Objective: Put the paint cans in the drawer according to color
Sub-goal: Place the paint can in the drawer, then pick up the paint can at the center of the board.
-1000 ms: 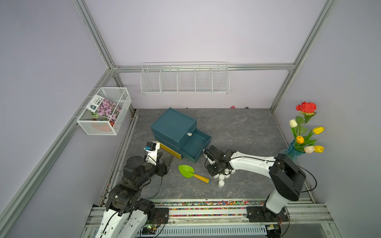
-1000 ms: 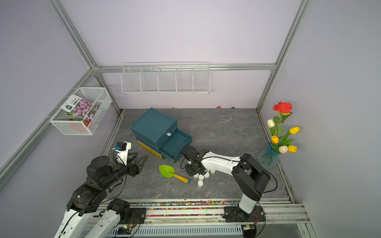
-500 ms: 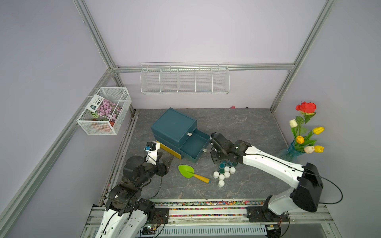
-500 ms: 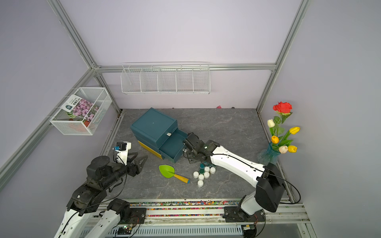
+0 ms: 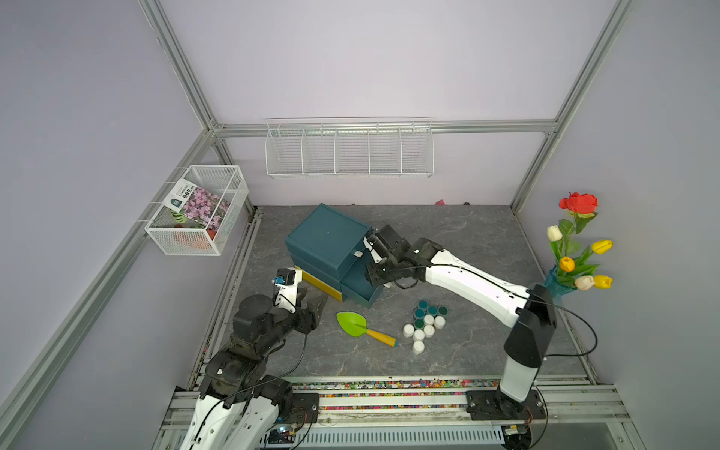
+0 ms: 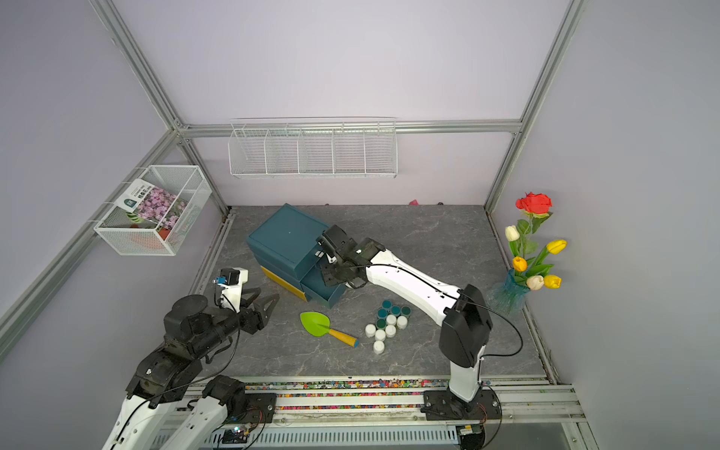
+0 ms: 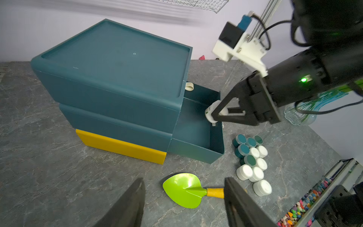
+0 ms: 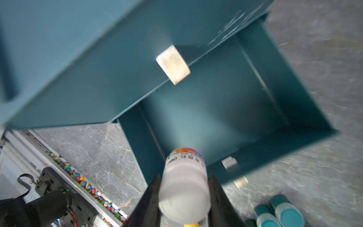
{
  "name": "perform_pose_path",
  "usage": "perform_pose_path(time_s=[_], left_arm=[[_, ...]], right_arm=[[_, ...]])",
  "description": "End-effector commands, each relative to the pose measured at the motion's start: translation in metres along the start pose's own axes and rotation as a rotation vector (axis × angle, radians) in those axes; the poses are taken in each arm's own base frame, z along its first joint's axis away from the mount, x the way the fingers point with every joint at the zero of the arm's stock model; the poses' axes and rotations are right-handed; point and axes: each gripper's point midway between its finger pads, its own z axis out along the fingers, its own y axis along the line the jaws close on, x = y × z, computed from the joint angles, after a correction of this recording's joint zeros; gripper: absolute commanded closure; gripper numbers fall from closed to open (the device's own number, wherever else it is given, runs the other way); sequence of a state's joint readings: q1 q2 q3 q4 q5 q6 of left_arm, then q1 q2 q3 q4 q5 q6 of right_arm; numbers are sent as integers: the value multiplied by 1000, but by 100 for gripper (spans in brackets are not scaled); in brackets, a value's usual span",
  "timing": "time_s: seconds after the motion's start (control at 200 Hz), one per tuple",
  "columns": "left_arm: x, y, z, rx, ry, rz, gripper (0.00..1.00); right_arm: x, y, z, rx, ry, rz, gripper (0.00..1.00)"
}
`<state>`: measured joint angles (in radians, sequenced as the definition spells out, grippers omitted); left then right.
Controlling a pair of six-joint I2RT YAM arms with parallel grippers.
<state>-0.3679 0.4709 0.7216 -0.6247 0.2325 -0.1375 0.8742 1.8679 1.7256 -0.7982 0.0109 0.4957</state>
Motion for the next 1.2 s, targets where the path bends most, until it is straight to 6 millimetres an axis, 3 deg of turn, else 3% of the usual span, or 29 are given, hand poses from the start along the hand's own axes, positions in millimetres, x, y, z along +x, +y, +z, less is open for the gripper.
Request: perform_pose_path(time_s=[0.0,0.24,0.525,0.75,1.015,1.13,1.195], left_arm=[[-3,-2,0,7,-17,0,33],[-2,-2,1,10,-13,0,33],[-3,-2,0,11,-15,1,33],[-3,-3,0,12,-15,3,33],[-8,-6,2,30,-2,-6,33],[-19,-14,5,60,23,-24,38],[-27,-21,8,79,48,-36,41]], right_arm=[[3,8,2,-15,41,43,90],[18,-4,17,88,165,202,91],[24,0,32,93,217,298,84],[20,3,34,86,216,305,53],[-8,-3,3,67,109,323,46],[-26,-15,-28,71,21,342,49],[-34,-33,-51,100,-29,368,51]])
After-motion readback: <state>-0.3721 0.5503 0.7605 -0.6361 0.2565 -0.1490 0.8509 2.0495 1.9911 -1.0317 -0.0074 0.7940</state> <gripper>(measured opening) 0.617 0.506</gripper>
